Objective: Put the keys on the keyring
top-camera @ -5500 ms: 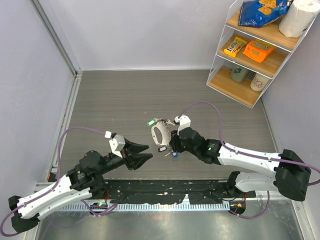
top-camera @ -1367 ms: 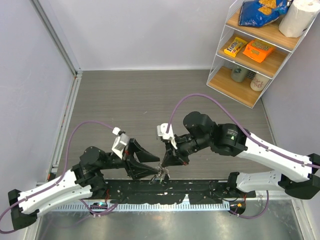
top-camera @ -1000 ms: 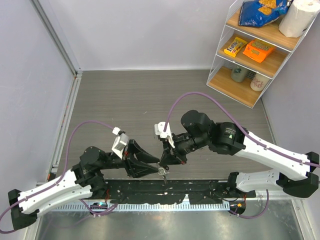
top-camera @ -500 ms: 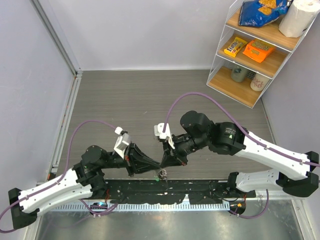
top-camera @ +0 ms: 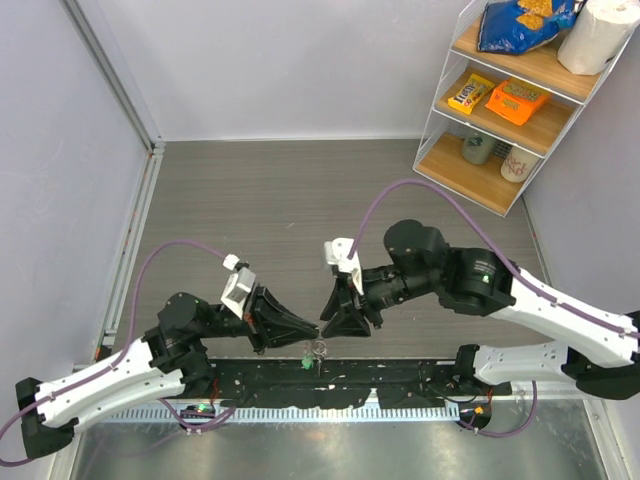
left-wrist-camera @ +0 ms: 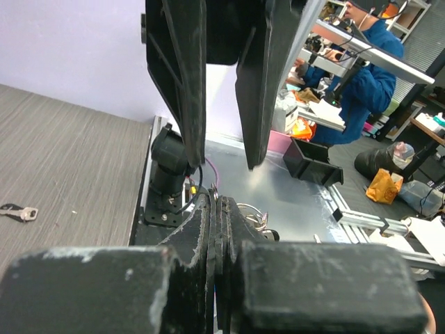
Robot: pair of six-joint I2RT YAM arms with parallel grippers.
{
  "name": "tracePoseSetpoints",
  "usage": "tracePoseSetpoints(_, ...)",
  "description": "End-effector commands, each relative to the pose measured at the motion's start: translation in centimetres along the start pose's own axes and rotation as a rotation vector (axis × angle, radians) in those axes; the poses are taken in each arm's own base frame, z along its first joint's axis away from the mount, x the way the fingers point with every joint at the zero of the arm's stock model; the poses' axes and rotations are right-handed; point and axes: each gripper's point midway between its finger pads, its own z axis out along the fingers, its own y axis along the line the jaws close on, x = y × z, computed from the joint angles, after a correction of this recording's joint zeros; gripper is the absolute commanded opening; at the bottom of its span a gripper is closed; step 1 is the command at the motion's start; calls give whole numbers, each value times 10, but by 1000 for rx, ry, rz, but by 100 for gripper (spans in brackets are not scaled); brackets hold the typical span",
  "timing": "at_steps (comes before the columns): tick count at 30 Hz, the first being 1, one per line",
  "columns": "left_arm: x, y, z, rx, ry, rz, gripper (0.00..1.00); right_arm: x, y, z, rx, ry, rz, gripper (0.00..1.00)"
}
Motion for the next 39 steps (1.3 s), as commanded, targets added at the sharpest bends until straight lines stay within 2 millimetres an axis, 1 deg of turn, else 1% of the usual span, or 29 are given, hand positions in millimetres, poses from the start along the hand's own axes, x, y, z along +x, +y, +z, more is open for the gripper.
tracePoseSetpoints(1,-42,-26,-3,88,-154,94,0,-38,6,-18,36,-169,-66,42)
tracePoseSetpoints(6,-54,-36,-10,121,-239,126,0,-38,3,-23,74,-239,-53,44)
tracePoseSetpoints(9,-60,-41,-13,143,-275,139,0,-40,5,-24,66,-282,-50,44)
tracePoseSetpoints(14,-65,-48,-15,173,-305,149,0,-40,7,-19,40,-302,-57,42)
tracePoseSetpoints(17,-65,-48,-15,181,-312,155,0,-41,9,-19,29,-311,-65,41)
tracePoseSetpoints(20,-65,-47,-15,180,-318,159,0,-47,13,-20,10,-348,-73,41)
tracePoseSetpoints(30,-66,-41,-13,155,-330,155,0,-53,26,-13,-67,-369,-86,37)
tracePoseSetpoints(39,-68,-38,-14,140,-348,155,0,-53,23,-5,-61,-351,-71,35)
